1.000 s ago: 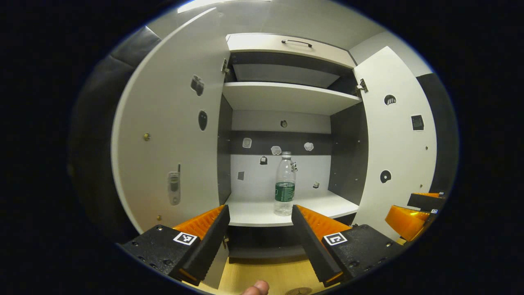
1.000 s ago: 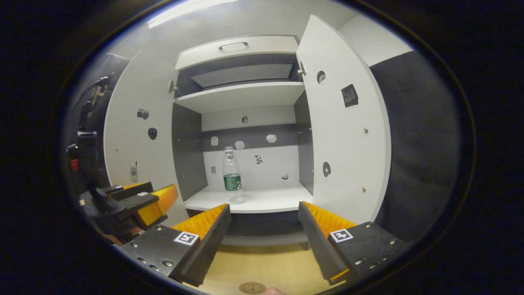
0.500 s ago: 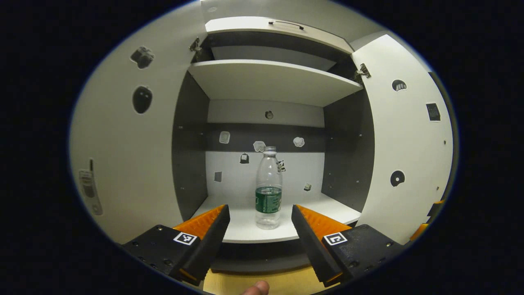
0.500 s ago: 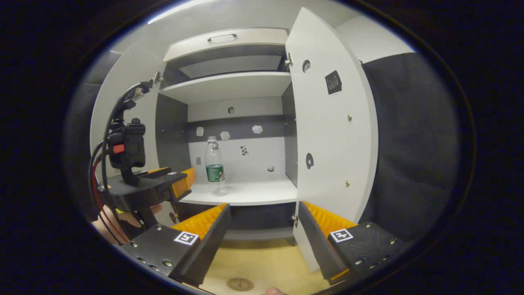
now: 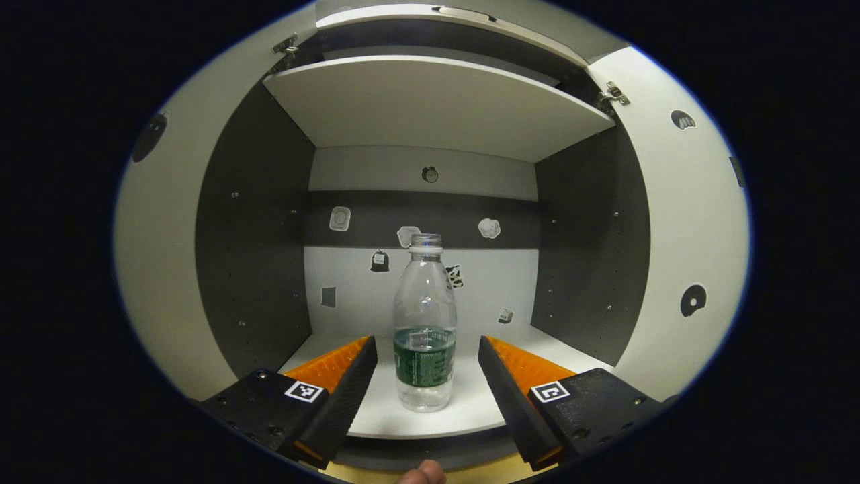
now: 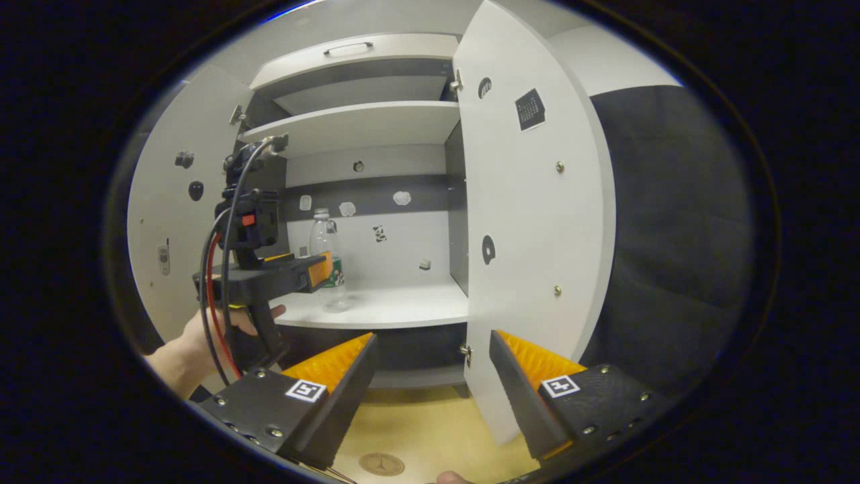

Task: Grasp the bottle in the cabinet with the left hand and place it on the coaster, then close the right door with the right hand and the left door with the left hand.

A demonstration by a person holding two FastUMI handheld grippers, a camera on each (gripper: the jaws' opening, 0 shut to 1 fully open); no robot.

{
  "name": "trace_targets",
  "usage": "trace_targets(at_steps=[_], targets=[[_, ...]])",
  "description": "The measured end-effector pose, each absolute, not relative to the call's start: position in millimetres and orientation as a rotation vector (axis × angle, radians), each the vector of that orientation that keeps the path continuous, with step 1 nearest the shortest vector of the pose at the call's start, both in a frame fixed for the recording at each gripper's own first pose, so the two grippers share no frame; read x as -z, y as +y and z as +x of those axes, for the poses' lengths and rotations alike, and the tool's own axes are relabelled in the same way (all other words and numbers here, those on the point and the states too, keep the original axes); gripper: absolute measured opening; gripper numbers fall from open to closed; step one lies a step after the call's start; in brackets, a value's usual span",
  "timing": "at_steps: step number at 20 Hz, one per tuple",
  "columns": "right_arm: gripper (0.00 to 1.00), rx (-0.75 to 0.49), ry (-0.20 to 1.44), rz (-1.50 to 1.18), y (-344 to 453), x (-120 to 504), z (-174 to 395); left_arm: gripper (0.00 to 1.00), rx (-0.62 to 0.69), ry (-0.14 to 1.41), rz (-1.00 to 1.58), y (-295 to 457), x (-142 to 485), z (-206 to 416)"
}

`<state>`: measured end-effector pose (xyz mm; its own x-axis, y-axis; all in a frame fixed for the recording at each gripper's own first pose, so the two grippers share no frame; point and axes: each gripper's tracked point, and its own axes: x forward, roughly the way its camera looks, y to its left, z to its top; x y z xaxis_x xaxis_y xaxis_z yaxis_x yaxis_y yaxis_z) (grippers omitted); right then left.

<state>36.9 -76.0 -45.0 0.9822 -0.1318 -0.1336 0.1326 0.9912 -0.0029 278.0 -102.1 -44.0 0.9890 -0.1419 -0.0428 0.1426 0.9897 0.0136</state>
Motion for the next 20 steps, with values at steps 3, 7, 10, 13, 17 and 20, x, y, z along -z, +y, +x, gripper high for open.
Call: trace_targets(at_steps=[3, 7, 10, 13, 17, 20], targets=[[1.00, 0.136, 0.139, -0.005, -77, 47, 37, 0.96, 0.144, 0.057, 0.007, -106, 48, 302], [0.97, 0.141, 0.149, -0.033, -80, 53, 32, 0.96, 0.133, 0.078, 0.023, -108, 57, 328], [1.00, 0.142, 0.165, -0.028, -84, 58, 28, 0.96, 0.138, 0.082, 0.017, -111, 58, 332], [1.00, 0.130, 0.179, -0.007, -83, 64, 26, 0.83, 0.113, 0.085, 0.018, -104, 56, 326], [1.00, 0.111, 0.178, 0.002, -81, 66, 22, 0.82, 0.132, 0.045, 0.000, -103, 35, 299], [1.00, 0.097, 0.180, 0.005, -80, 69, 16, 0.82, 0.139, 0.031, 0.005, -103, 25, 270]])
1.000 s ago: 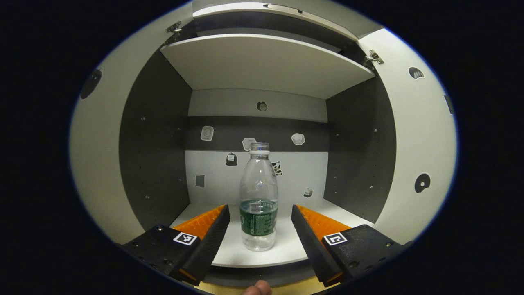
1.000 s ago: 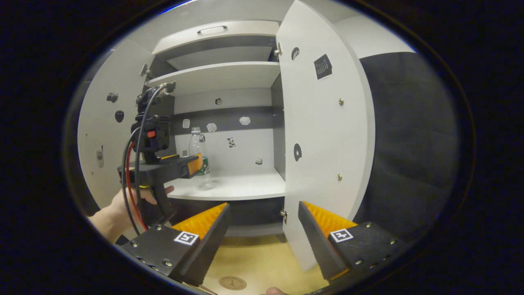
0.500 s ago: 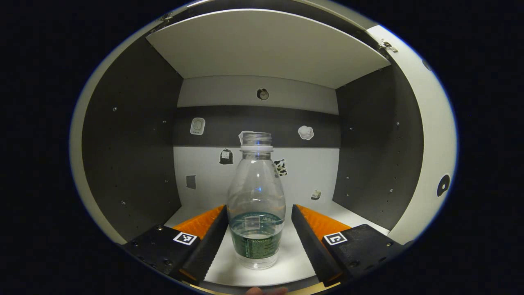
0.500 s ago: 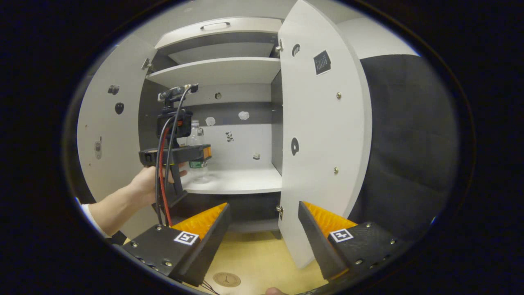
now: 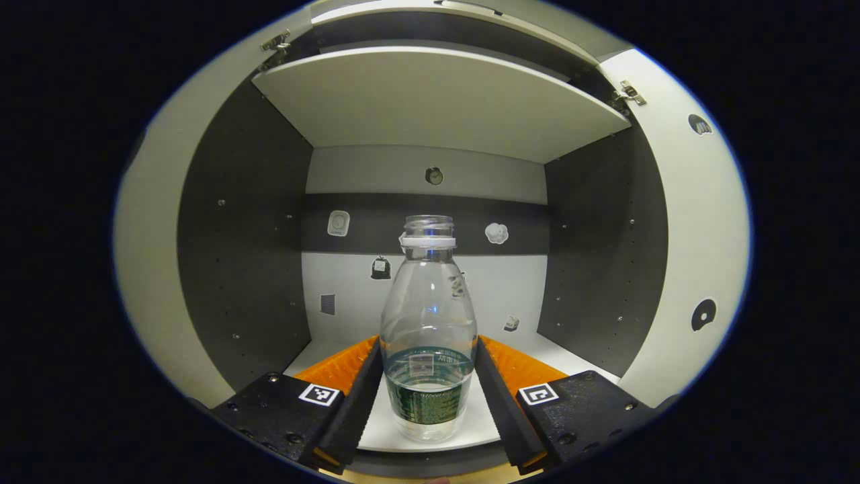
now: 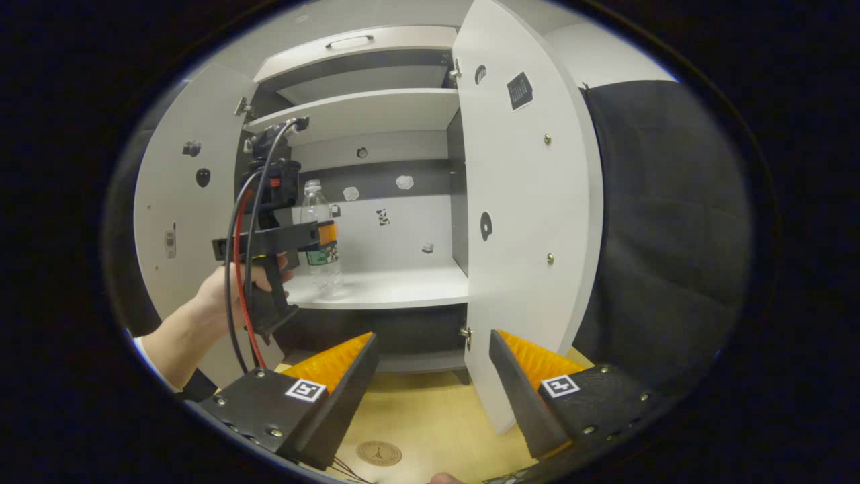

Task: Grasp the bottle in the cabinet with the left hand and place it on the coaster, then close the right door with the right hand and the left door with the left hand.

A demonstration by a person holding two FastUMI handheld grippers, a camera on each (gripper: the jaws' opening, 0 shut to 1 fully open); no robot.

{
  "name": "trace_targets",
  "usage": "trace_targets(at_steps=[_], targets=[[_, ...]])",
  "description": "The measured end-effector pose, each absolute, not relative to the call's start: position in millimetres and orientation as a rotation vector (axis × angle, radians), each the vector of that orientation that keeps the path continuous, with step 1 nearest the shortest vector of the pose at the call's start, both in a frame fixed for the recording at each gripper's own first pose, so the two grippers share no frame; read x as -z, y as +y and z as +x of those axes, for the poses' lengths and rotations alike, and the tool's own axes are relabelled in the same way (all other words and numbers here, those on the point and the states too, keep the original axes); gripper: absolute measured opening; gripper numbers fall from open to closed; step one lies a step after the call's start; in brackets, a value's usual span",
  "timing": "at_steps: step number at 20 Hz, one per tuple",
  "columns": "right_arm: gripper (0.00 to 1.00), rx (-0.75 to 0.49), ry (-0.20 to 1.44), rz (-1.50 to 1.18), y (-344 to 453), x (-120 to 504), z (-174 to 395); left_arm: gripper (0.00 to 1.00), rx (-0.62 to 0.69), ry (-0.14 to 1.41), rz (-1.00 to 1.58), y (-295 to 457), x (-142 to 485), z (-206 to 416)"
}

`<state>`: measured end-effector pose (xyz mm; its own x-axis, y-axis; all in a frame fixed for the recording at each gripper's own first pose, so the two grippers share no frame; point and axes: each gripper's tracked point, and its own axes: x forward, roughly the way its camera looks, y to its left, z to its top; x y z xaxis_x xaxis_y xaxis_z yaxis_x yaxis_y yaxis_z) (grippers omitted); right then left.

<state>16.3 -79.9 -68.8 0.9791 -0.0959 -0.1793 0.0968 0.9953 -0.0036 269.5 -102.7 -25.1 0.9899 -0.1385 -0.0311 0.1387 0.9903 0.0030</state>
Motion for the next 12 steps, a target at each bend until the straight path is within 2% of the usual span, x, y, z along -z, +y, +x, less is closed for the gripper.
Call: trace_targets(at_steps=[5, 12], targets=[[1.00, 0.082, 0.192, 0.051, -82, 77, 2, 0.82, 0.143, 0.000, 0.015, -106, 26, 203], [1.00, 0.076, 0.220, 0.067, -91, 87, -21, 0.82, 0.137, -0.006, 0.043, -113, 73, 116]])
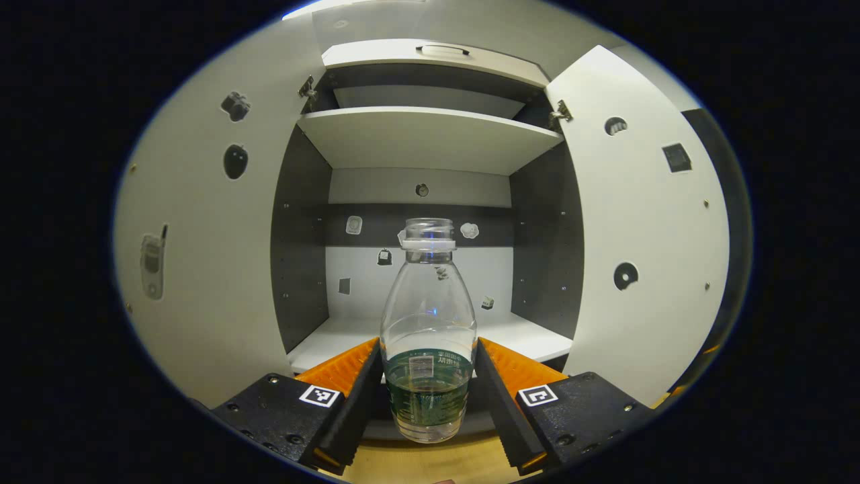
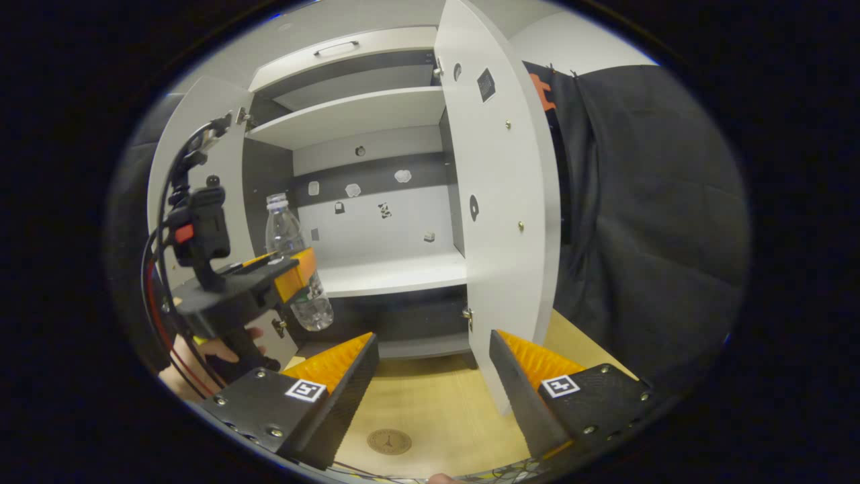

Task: Grasp the bottle in the cabinet with the left hand and place it on the coaster, then close the right door with the right hand and the left door with the left hand.

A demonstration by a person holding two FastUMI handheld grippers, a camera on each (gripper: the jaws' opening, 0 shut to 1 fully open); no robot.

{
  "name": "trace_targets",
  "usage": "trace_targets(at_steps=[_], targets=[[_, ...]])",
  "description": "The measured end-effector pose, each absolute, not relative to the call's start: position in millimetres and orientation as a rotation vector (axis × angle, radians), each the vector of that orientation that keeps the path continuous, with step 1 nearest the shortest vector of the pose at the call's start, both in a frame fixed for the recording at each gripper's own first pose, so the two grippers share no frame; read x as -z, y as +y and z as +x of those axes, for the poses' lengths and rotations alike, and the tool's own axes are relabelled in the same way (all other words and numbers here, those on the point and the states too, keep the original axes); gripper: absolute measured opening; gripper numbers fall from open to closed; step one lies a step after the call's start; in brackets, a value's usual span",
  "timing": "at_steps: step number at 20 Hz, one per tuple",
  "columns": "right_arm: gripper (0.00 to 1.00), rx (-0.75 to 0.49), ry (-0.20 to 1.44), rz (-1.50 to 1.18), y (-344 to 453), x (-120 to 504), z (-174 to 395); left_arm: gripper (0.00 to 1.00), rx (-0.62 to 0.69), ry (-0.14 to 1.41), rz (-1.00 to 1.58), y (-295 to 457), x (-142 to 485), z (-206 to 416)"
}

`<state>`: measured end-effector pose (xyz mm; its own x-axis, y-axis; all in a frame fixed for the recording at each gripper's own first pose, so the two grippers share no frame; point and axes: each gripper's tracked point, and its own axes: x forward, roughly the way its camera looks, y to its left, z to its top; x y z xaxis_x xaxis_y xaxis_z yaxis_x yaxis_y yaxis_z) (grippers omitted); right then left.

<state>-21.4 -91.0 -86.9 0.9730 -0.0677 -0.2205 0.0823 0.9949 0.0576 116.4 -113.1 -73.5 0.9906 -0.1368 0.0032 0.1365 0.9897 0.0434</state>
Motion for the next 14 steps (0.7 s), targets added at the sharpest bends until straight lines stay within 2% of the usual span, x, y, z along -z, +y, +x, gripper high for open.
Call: trace_targets(at_steps=[14], targets=[[1.00, 0.086, 0.381, 0.090, -105, 158, -62, 0.82, 0.202, 0.215, 0.033, -142, 252, 26]])
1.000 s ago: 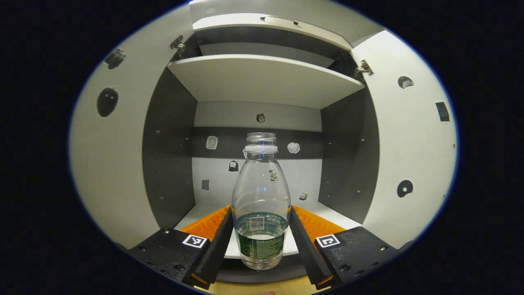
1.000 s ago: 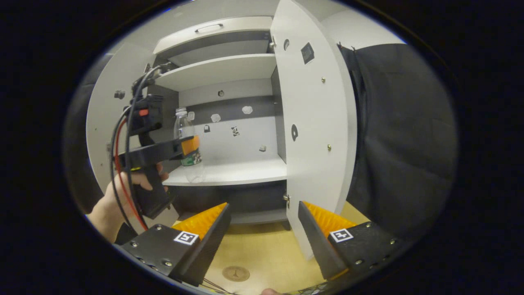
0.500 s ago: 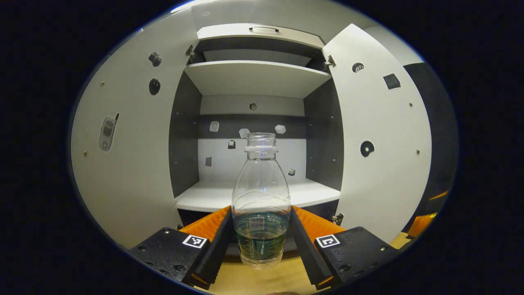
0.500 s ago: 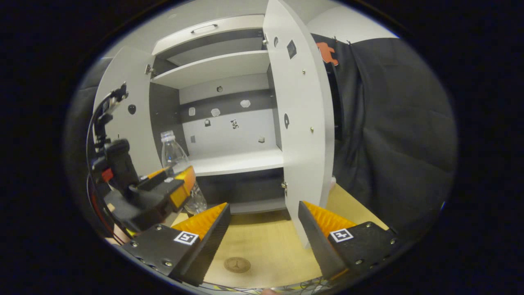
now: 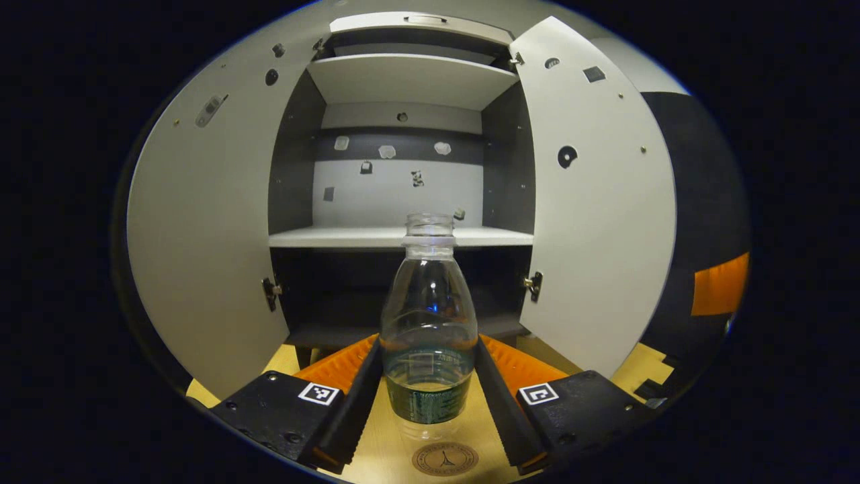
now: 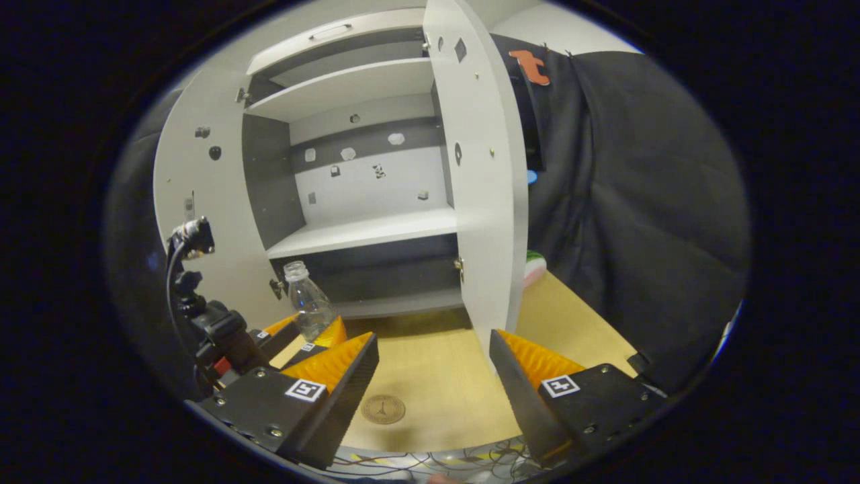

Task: Grasp the bottle in the cabinet with the left hand and place it on the coaster, then close the right door with the right hand and the left door with the left hand.

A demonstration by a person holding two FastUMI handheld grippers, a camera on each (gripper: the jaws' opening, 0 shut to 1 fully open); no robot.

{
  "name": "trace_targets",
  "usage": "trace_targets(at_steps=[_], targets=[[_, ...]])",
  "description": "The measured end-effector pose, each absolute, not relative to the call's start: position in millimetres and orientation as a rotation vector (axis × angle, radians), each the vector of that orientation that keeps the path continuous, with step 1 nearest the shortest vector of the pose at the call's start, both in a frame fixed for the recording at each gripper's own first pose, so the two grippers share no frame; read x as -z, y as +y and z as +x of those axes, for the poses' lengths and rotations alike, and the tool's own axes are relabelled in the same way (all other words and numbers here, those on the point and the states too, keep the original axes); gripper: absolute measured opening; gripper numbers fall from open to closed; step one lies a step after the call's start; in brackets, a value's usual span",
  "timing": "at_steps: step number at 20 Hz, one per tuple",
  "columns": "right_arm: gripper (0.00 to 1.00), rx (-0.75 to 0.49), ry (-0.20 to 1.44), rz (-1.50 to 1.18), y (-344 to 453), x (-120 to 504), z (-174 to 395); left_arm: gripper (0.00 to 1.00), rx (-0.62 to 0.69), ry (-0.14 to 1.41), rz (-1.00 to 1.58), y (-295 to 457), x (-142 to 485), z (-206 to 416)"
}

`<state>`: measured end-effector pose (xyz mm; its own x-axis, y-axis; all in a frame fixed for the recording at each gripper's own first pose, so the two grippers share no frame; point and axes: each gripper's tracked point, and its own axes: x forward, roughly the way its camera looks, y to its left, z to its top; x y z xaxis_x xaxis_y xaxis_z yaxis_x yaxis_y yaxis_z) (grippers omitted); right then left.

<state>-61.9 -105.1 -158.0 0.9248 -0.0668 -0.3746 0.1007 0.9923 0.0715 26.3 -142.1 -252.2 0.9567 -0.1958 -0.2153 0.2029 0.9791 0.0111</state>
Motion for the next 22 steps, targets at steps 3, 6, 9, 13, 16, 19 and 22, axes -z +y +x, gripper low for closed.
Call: trace_targets(at_steps=[3, 6, 9, 13, 16, 19, 22], targets=[[1.00, 0.094, 0.435, 0.088, -112, 183, -69, 0.83, 0.233, 0.236, 0.048, -149, 282, 14], [1.00, 0.112, 0.485, 0.078, -123, 202, -73, 0.82, 0.246, 0.265, 0.074, -150, 314, 3], [1.00, 0.129, 0.508, 0.084, -132, 213, -75, 0.82, 0.275, 0.312, 0.050, -157, 345, -7], [1.00, 0.128, 0.533, 0.053, -138, 220, -77, 0.82, 0.277, 0.310, 0.074, -159, 359, -7], [1.00, 0.118, 0.544, 0.043, -138, 222, -77, 0.83, 0.265, 0.324, 0.063, -157, 367, -5], [1.00, 0.107, 0.568, 0.031, -137, 229, -79, 0.83, 0.254, 0.333, 0.068, -154, 374, -9], [1.00, 0.102, 0.583, 0.010, -139, 232, -81, 0.83, 0.250, 0.318, 0.070, -154, 374, -15]])
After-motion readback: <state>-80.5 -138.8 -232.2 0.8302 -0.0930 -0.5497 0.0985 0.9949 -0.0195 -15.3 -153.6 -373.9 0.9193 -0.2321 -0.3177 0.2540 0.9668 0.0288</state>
